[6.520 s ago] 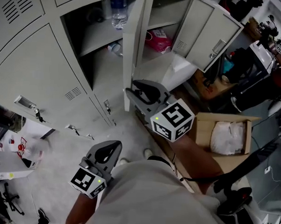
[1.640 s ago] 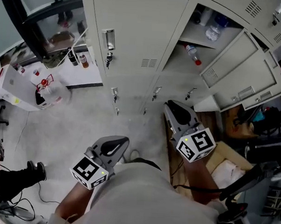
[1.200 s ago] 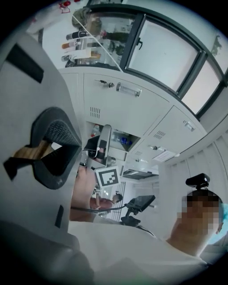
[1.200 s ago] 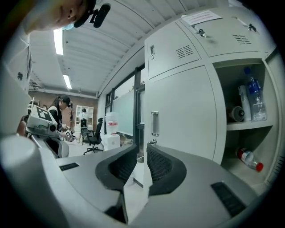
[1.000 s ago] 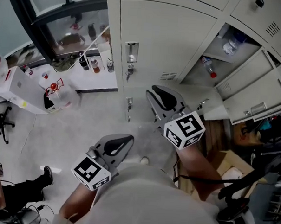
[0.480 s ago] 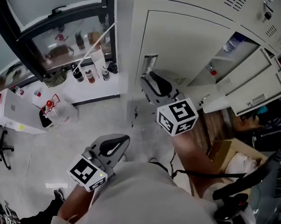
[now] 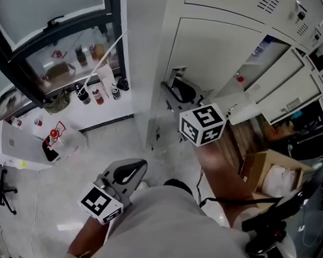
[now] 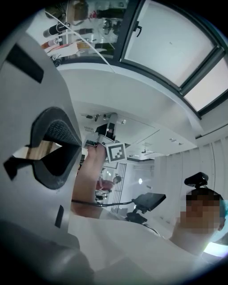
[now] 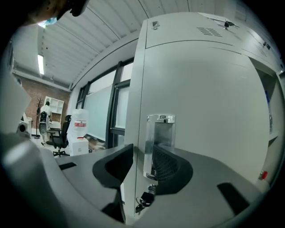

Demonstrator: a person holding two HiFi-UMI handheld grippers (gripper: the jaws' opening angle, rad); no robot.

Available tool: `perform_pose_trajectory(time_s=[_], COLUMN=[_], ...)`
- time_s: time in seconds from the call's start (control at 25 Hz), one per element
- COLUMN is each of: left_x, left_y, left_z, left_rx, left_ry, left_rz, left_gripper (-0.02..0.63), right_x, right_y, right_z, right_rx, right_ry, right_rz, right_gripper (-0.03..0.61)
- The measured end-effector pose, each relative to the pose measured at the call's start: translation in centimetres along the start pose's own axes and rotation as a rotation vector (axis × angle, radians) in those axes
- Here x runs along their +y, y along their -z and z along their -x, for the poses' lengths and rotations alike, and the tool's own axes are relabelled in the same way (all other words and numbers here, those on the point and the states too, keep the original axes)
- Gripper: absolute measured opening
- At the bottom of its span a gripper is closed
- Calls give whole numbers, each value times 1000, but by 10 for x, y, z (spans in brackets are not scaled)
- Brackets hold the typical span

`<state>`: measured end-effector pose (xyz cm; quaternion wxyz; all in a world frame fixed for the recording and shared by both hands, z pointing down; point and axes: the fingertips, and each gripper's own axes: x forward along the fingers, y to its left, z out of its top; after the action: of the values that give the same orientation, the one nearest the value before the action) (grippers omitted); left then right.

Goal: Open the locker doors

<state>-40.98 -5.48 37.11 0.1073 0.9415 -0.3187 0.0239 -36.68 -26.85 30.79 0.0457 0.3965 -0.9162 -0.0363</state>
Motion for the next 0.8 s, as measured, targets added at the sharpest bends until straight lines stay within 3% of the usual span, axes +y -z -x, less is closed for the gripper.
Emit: perform_pose_trajectory(time_s=[0.8], left_x=[-1], left_y=[4], left_z=[4], left_rx=[19], left_ry=[70], left_rz=[-18], left_gripper=[9], right_x=[11], right_y=[1], right_z=[35], right_rx=[-6], right_ry=[61], right_rz=[-49], right_gripper=[101])
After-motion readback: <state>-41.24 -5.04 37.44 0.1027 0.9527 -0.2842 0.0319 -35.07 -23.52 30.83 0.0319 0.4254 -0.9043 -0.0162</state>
